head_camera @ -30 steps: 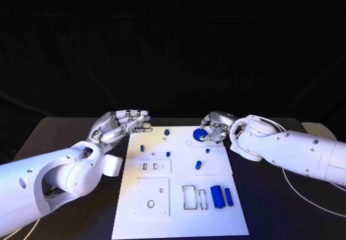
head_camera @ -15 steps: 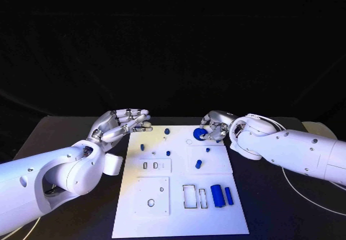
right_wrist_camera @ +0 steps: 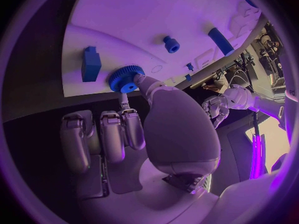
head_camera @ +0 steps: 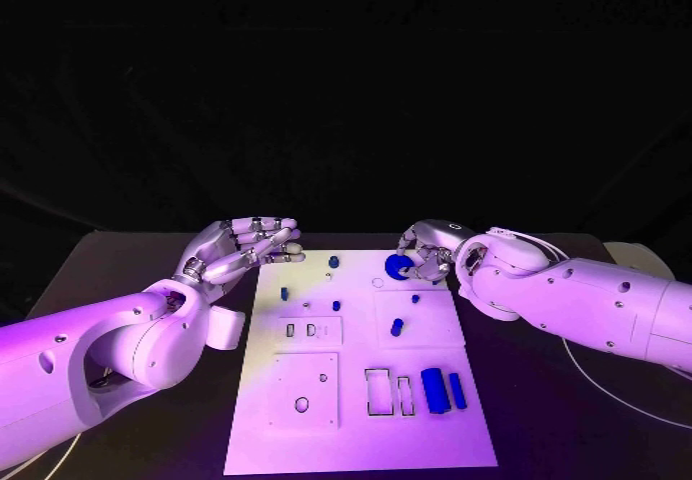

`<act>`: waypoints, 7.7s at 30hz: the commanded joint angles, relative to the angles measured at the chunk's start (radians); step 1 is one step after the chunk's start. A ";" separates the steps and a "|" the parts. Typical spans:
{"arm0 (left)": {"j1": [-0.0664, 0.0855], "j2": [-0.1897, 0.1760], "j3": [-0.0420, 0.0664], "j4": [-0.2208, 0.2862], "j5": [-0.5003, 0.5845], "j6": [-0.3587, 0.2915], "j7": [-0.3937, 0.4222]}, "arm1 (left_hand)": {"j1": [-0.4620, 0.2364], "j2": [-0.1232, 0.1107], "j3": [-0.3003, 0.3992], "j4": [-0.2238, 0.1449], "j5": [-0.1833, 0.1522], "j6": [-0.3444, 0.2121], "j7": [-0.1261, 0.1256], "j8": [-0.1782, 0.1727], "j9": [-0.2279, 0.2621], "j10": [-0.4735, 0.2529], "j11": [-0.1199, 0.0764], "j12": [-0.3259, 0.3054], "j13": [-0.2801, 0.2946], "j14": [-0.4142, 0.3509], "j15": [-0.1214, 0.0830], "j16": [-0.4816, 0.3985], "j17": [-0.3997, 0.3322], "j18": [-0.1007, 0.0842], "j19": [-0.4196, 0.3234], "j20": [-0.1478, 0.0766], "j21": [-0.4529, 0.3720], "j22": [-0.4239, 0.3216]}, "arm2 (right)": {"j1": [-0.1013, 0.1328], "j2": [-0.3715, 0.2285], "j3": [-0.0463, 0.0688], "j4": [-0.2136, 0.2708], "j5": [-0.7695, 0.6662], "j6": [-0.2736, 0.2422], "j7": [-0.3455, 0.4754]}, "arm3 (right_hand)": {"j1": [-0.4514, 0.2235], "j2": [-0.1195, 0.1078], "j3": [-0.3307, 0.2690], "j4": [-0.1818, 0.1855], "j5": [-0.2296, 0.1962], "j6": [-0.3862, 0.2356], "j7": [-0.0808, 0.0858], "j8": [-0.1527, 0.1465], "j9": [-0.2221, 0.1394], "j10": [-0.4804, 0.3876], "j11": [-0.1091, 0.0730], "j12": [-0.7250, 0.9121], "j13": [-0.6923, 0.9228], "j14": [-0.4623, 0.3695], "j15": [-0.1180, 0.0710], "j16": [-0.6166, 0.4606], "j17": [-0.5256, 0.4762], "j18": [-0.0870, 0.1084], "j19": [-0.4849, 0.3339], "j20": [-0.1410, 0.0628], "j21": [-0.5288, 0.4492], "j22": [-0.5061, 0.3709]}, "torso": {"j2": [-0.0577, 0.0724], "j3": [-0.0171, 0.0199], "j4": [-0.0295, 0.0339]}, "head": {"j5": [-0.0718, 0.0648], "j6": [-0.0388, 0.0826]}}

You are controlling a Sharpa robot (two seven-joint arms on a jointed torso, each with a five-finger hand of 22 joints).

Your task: Assemble the parts on the task board

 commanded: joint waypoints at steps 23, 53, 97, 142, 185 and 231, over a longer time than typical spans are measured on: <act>0.001 0.006 0.001 -0.003 0.003 0.021 0.003 | -0.011 -0.002 0.008 0.001 0.003 -0.002 0.027 -0.003 -0.002 -0.001 0.005 -0.005 0.002 -0.006 0.004 -0.004 0.003 0.013 0.007 0.001 -0.004 -0.002 | 0.001 -0.009 0.001 0.200 -0.273 -0.243 -0.102 | -0.022 -0.010 0.017 0.009 0.003 0.024 -0.005 0.002 -0.001 0.035 -0.004 0.025 0.186 0.092 -0.005 0.007 0.216 -0.007 0.105 -0.002 0.004 0.263 | 0.000 -0.0016 0.0002 | 0.006 0.014; 0.001 0.012 0.001 -0.004 0.003 0.019 0.007 | -0.012 -0.001 0.010 0.002 0.003 -0.001 0.026 -0.003 -0.002 0.000 0.005 -0.005 0.002 -0.006 0.003 -0.004 0.004 0.013 0.007 0.002 -0.004 -0.002 | -0.046 0.199 -0.015 0.051 -0.260 -0.183 -0.097 | -0.033 -0.012 0.020 0.014 0.000 0.022 -0.004 -0.003 -0.004 0.035 -0.004 0.024 0.185 0.092 -0.006 0.006 0.214 -0.007 0.105 -0.003 0.004 0.263 | 0.002 -0.0008 0.0009 | 0.014 0.007; 0.001 0.003 0.001 -0.001 0.004 0.019 0.004 | -0.013 -0.003 0.013 0.002 0.003 0.000 0.026 -0.004 -0.002 0.001 0.004 -0.005 0.002 -0.007 0.003 -0.006 0.006 0.013 0.007 0.002 -0.005 -0.003 | -0.045 0.125 -0.017 0.074 -0.145 -0.221 -0.048 | -0.154 0.024 -0.052 0.136 -0.035 -0.006 0.010 -0.090 -0.019 0.019 0.011 0.006 0.171 0.092 0.009 0.009 0.220 -0.007 0.105 0.011 0.004 0.263 | -0.001 0.0011 -0.0041 | 0.013 0.010; 0.000 0.008 0.001 -0.033 0.004 0.028 0.006 | -0.014 -0.003 0.014 0.002 0.003 0.000 0.026 -0.004 -0.002 0.001 0.004 -0.005 0.002 -0.007 0.003 -0.006 0.007 0.013 0.007 0.002 -0.005 -0.004 | -0.064 -0.171 -0.012 0.014 0.326 -0.103 0.296 | 0.020 -0.018 0.009 -0.006 0.002 -0.027 -0.010 -0.130 -0.016 -0.017 -0.010 -0.041 0.136 0.092 -0.014 0.008 0.220 -0.007 0.105 -0.013 0.004 0.263 | -0.014 0.0195 -0.0256 | 0.001 0.001; 0.001 0.003 0.001 -0.033 0.004 0.031 0.001 | -0.016 -0.005 0.019 0.002 0.003 0.002 0.025 -0.004 -0.002 0.003 0.004 -0.005 0.002 -0.006 0.003 -0.007 0.011 0.013 0.008 0.002 -0.005 -0.005 | -0.083 -0.134 -0.013 -0.005 0.293 -0.101 0.262 | 0.002 -0.001 0.020 0.000 0.004 0.025 -0.005 -0.112 -0.007 0.003 -0.004 -0.017 0.154 0.093 -0.011 0.009 0.223 -0.007 0.105 -0.009 0.004 0.263 | -0.015 0.0197 -0.0252 | 0.006 -0.014; 0.001 0.020 0.001 -0.071 0.004 0.036 -0.006 | -0.019 -0.005 0.021 0.004 0.003 0.002 0.025 -0.004 -0.002 0.003 0.004 -0.006 0.002 -0.006 0.003 -0.008 0.014 0.013 0.008 0.002 -0.006 -0.006 | -0.028 -0.146 -0.007 0.284 0.229 -0.213 0.070 | 0.014 0.084 0.075 -0.032 -0.049 0.123 -0.039 -0.029 0.039 -0.003 -0.036 -0.032 0.145 0.092 -0.033 0.007 0.221 -0.007 0.105 -0.032 0.004 0.263 | -0.028 0.0171 -0.0291 | 0.029 -0.027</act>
